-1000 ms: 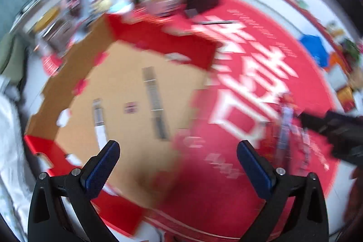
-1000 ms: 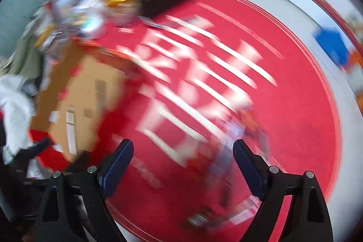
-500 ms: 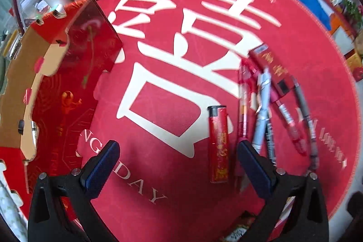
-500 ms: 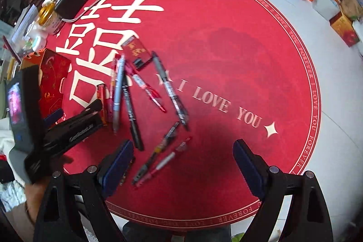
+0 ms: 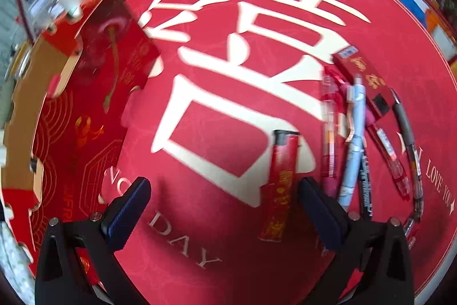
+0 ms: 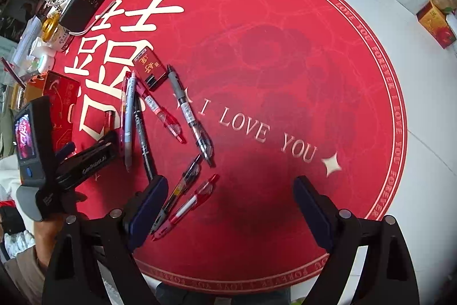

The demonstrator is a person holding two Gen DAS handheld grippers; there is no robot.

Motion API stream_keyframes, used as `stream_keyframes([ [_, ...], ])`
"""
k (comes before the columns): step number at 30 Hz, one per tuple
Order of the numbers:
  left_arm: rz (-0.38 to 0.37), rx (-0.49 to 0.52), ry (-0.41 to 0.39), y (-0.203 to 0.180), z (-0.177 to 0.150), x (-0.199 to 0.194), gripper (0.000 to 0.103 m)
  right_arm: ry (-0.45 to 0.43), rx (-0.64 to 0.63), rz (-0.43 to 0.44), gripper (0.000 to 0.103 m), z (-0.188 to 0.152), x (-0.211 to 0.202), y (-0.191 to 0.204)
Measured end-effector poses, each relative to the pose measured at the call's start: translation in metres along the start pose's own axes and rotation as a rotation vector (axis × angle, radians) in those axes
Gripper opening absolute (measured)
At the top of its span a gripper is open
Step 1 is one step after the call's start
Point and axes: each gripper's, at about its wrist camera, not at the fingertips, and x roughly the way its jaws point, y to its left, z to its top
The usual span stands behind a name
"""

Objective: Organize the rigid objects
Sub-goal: 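Move both tools back over the remaining pens on the rug, then grasp the grey pen with the right tool while the left tool grasps the red lighter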

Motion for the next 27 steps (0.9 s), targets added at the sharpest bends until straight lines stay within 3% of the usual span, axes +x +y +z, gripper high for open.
stream_keyframes([
  [5, -0.002, 0.014, -0.027, -0.005, 0.003, 0.001, 0.103, 0.009, -0.069, -0.042, 0.090, 0.027, 0.026, 0.010],
  [11, -0.017, 0.054, -0.056, 0.000, 0.003, 0.001, 0.103, 0.029, -0.161, -0.036, 0.090, 0.049, 0.055, 0.031],
  [15, -0.027, 0.051, -0.068, -0.004, 0.000, 0.002, 0.103, 0.044, -0.202, -0.049, 0.073, 0.055, 0.068, 0.042],
  [16, -0.030, 0.045, -0.070, -0.003, 0.000, 0.002, 0.103, 0.059, -0.211, -0.050, 0.063, 0.055, 0.073, 0.044],
  [19, -0.038, 0.034, -0.081, -0.002, -0.001, 0.003, 0.103, 0.050, -0.260, -0.083, 0.058, 0.054, 0.074, 0.053],
  [24, -0.086, -0.012, -0.088, 0.006, -0.006, 0.006, 0.103, 0.024, -0.374, -0.139, 0.039, 0.044, 0.072, 0.074],
  [27, -0.150, -0.072, -0.063, 0.014, -0.007, 0.011, 0.103, 0.010, -0.423, -0.179, 0.036, 0.038, 0.071, 0.084],
])
